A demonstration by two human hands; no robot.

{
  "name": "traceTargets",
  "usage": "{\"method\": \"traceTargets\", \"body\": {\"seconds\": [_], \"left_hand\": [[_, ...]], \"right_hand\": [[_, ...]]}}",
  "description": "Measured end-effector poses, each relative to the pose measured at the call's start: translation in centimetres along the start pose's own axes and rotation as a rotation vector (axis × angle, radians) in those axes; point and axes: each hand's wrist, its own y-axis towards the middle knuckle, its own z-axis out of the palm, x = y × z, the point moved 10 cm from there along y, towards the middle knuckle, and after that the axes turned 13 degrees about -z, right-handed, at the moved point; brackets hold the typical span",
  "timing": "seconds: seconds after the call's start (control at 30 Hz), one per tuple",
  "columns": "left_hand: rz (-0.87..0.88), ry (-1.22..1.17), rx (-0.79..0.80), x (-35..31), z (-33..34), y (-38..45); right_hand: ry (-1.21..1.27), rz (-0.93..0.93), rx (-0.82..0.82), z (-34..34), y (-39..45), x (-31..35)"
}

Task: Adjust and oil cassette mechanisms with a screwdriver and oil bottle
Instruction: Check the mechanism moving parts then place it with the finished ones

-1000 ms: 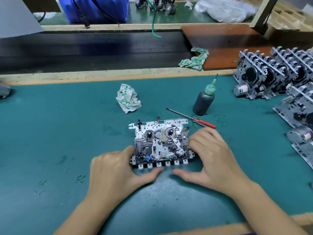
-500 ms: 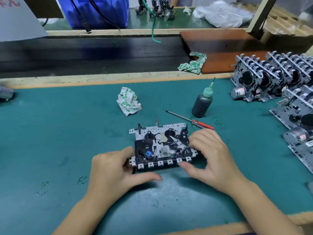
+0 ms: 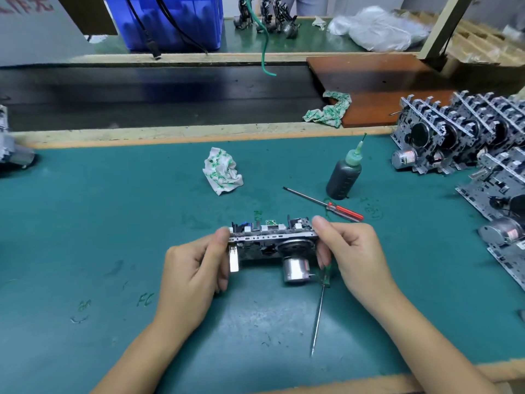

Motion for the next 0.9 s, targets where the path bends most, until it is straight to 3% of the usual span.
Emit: {"method": "traceTargets", "body": {"seconds": [0.17, 0.27, 0.4, 0.53, 0.9], "left_hand": [[0.021, 0.068, -0.171, -0.5, -1.7, 0.0], [0.178, 0.139, -0.265, -3.3, -2.9, -0.3], [0.437, 0.310, -0.161, -7.5, -0.5, -0.9], [0.436, 0.327, -0.010, -8.3, 2.2, -0.1], [0.463, 0.239, -0.073, -7.9, 2.2, 0.0]], "right_hand": [[-0.249, -0.152, -0.024, -1.1, -0.5, 0.8], [-0.245, -0.198, 0.004, -1.5, -0.4, 1.4], [-0.100, -0.218, 0.083, -0.6, 0.5, 1.9], [-0.077, -0.193, 0.158, 0.6, 0.8, 1.6], [0.002, -0.139, 0.205, 1.2, 1.2, 0.8]]}}
